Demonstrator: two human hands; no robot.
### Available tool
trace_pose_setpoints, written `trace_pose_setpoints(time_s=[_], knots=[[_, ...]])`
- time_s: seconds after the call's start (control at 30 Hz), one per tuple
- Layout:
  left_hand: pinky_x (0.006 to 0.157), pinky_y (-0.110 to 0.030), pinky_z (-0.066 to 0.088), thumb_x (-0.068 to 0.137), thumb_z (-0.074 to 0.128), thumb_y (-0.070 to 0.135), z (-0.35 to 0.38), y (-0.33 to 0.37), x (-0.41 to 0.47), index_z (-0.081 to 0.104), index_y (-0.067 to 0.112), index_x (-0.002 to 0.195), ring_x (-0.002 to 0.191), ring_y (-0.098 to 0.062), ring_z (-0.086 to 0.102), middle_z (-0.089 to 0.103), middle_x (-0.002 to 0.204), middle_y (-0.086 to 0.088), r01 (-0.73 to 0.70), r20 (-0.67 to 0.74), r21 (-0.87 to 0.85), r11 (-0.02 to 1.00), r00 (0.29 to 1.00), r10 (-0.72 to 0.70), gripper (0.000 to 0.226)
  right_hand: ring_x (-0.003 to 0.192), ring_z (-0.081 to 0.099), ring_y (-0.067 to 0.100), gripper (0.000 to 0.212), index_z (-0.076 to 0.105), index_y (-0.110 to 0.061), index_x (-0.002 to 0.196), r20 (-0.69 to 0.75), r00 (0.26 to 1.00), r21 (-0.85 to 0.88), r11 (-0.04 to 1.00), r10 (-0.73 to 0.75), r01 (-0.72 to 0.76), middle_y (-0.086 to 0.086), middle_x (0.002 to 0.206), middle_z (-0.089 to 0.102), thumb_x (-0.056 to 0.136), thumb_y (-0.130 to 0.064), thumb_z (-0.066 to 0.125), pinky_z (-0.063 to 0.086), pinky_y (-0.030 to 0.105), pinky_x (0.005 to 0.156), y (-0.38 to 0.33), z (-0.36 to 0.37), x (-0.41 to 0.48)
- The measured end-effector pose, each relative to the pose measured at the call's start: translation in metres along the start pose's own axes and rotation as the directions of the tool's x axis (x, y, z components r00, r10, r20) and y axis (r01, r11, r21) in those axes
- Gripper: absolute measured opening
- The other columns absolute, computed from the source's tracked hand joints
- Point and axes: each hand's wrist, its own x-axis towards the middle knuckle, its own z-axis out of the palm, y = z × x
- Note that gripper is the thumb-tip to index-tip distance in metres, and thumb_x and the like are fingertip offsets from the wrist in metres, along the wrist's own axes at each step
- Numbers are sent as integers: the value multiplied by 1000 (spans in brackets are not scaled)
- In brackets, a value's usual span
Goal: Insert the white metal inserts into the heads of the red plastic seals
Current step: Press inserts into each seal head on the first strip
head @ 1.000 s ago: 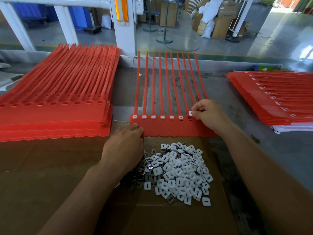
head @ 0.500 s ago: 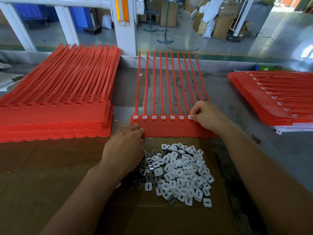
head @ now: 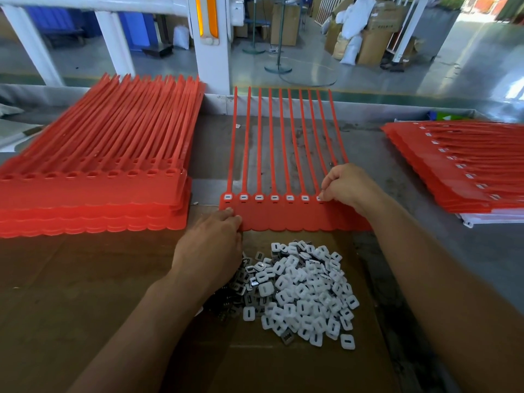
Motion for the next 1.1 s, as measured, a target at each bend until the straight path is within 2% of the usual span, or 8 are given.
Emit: trace_pose_setpoints(time_s=[0.23, 0.4, 0.5, 0.6, 0.7, 0.77, 0.93, 1.1], knots=[[100, -30, 36, 91, 42, 20, 0, 2, 1, 57, 16, 119, 121, -18, 45, 49, 135, 1, -4, -1, 7, 1000, 1000, 4, 32, 84, 53, 12, 22, 55, -22, 70, -22, 997, 5, 997, -73, 73, -6, 82, 56, 79, -7, 69, 38, 24, 71, 12, 2, -5], [99, -31, 37, 91, 41, 20, -1, 1, 1, 58, 16, 117, 120, -18, 45, 50, 132, 1, 2, 10, 14, 1000, 1000, -2, 31, 78, 51, -3, 13, 60, -22, 91, -62, 959, 14, 961, -277, 278, -14, 85, 55, 83, -15, 67, 36, 3, 58, 11, 3, -31], [98, -32, 39, 92, 41, 20, 0, 1, 1, 58, 16, 117, 120, -19, 46, 51, 131, 1, 7, 12, 14, 1000, 1000, -7, 31, 79, 52, -5, 16, 58, -34, 79, 156, 922, -41, 931, -353, 364, -20, 81, 56, 83, -21, 66, 36, 9, 63, 4, 1, -54], [99, -31, 38, 92, 42, 20, 0, 1, 1, 57, 16, 119, 120, -18, 46, 50, 132, 1, 10, 6, 10, 1000, 1000, -10, 31, 77, 51, -10, 8, 64, -32, 84, 361, 868, -133, 903, -340, 409, -24, 77, 55, 82, -25, 68, 35, 9, 65, -1, 5, -67], [99, -29, 36, 92, 42, 20, 0, 1, 1, 57, 17, 120, 121, -18, 46, 49, 133, 1, 4, 2, 12, 1000, 1000, -4, 32, 80, 54, -6, 12, 68, -25, 92, 367, 871, -171, 897, -326, 408, -20, 81, 57, 80, -24, 70, 42, 12, 70, -1, 11, -69], [100, -29, 36, 92, 42, 20, -1, 1, 1, 57, 17, 121, 121, -18, 45, 49, 134, 1, 3, 1, 9, 1000, 1000, -3, 33, 80, 55, -2, 9, 66, -27, 85, 346, 881, -187, 896, -323, 402, -18, 81, 57, 79, -24, 72, 44, 16, 74, -2, 13, -70], [98, -30, 37, 92, 42, 21, -1, 1, 1, 57, 17, 120, 120, -18, 46, 50, 132, 2, 1, 4, 25, 1000, 1000, -1, 32, 74, 51, -3, 20, 56, -32, 68, 328, 882, -180, 894, -339, 410, -18, 77, 54, 78, -24, 72, 37, 13, 63, -2, 13, -72], [99, -29, 36, 92, 41, 21, -2, 1, 0, 56, 17, 121, 121, -17, 45, 49, 134, 2, 3, 7, 26, 1000, 1000, -3, 32, 75, 56, -1, 19, 56, -31, 72, 303, 890, -108, 915, -341, 388, -13, 79, 59, 80, -21, 71, 41, 12, 63, 2, 9, -73]])
